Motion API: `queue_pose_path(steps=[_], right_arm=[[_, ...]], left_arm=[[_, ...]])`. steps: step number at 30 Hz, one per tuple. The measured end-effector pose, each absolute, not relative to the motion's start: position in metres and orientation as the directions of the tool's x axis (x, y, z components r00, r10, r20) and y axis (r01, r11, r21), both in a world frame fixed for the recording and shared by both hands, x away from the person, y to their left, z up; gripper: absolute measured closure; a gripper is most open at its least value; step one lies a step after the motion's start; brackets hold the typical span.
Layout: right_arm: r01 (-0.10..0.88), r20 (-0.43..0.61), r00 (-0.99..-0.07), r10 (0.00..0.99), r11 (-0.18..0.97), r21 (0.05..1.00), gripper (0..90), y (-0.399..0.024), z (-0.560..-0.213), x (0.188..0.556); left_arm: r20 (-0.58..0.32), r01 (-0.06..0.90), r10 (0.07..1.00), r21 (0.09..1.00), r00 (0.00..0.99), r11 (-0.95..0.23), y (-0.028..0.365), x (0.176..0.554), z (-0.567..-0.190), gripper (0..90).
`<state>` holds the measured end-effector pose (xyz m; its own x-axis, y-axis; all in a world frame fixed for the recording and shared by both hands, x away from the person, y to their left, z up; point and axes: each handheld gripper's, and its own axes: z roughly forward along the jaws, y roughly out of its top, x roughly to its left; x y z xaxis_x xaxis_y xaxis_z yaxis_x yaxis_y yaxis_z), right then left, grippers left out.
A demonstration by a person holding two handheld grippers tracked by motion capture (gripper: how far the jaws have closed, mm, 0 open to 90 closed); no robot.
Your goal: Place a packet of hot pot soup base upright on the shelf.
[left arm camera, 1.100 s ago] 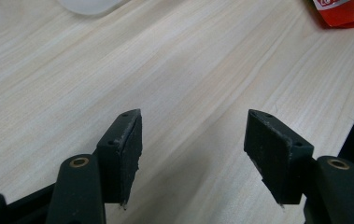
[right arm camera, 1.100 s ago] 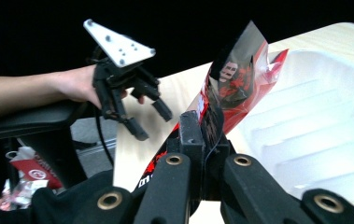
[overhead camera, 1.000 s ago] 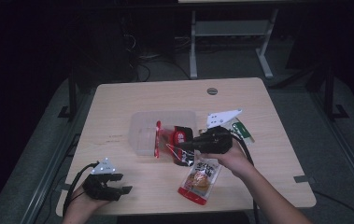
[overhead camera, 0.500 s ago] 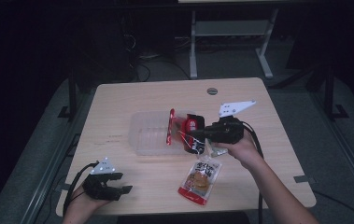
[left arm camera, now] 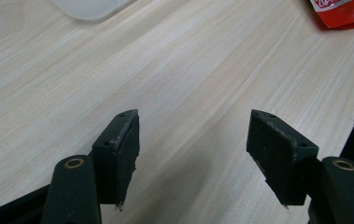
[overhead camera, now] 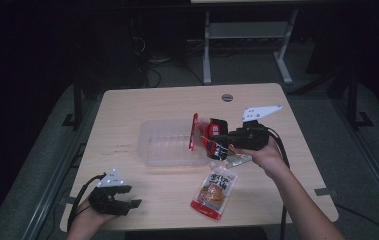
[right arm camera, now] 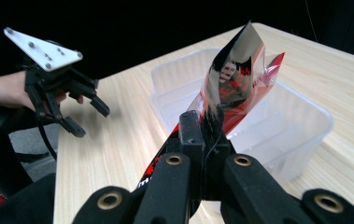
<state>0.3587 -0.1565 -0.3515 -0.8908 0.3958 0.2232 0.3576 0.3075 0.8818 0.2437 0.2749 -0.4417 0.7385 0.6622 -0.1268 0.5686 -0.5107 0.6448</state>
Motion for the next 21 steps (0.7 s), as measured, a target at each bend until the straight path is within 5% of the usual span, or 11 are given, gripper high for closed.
queue_pose_path(steps=[21], right_arm=[[0.384, 0.232, -0.882, 0.411, 0.340, 0.859, 89.7, -0.152, -0.363, 0.362]], left_arm=[[-0.135, 0.573, 0.653, 0.630, 0.746, -0.524, 0.276, 0.244, -0.444, 33.8]])
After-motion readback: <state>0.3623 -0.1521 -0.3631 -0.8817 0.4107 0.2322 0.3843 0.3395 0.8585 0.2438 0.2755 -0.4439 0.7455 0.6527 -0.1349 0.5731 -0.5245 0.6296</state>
